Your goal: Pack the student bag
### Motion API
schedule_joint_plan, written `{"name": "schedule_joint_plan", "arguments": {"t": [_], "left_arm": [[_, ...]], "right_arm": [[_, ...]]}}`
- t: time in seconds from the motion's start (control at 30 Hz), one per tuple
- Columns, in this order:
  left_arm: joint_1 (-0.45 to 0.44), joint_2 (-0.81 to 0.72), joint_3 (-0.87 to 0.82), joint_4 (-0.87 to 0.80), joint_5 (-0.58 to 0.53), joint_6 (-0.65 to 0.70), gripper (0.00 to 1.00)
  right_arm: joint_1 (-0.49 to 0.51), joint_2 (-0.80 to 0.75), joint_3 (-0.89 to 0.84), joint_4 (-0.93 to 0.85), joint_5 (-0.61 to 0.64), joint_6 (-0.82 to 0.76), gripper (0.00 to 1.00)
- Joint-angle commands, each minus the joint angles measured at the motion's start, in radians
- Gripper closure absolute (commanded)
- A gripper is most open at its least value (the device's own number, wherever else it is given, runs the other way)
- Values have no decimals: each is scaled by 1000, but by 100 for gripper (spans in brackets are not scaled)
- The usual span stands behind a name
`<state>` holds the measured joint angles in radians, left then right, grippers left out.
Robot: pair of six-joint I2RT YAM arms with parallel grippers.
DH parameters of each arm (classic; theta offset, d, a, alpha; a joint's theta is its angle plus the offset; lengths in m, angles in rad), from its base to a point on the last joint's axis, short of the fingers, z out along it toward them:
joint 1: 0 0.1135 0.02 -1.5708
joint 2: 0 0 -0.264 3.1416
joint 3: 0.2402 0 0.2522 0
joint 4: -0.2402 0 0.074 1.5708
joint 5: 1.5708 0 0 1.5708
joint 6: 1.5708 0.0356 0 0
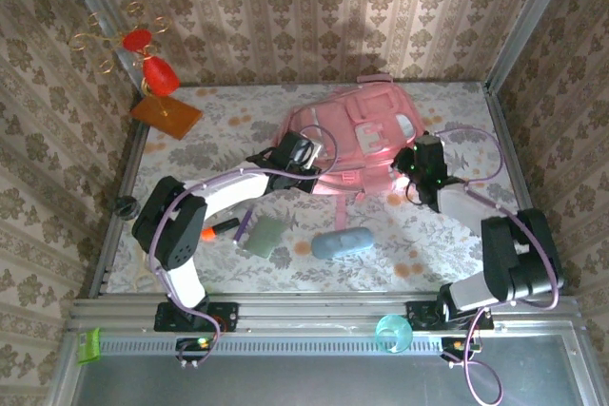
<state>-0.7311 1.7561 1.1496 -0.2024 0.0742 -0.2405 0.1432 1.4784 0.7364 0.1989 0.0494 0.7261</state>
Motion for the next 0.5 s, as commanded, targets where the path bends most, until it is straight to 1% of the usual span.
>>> {"name": "schedule_joint_plan", "arguments": {"t": [0.0, 0.1, 0.17, 0.2, 0.33, 0.4, 0.47], "left_arm": [[10, -25, -1, -69, 65, -11, 100], [-1, -11, 26, -60, 75, -35, 100], [-15, -4, 30, -55, 63, -41, 100], [-22, -2, 30, -52, 57, -46, 100], [-30, 8, 18, -30, 49, -61, 100], [-34, 11, 11, -19, 49, -65, 100], [-37, 10, 8, -16, 41, -64, 100]], "right_arm": [[-19, 47, 79, -109, -86, -97, 76], [-5, 41, 107, -191, -141, -101, 65], [20, 14, 101, -235, -155, -98, 50], [37, -4, 92, -256, -153, -97, 46], [123, -70, 55, -273, -137, -57, 39], [167, -64, 44, -244, -146, -8, 35], [197, -45, 37, -205, -137, 36, 34]]}}
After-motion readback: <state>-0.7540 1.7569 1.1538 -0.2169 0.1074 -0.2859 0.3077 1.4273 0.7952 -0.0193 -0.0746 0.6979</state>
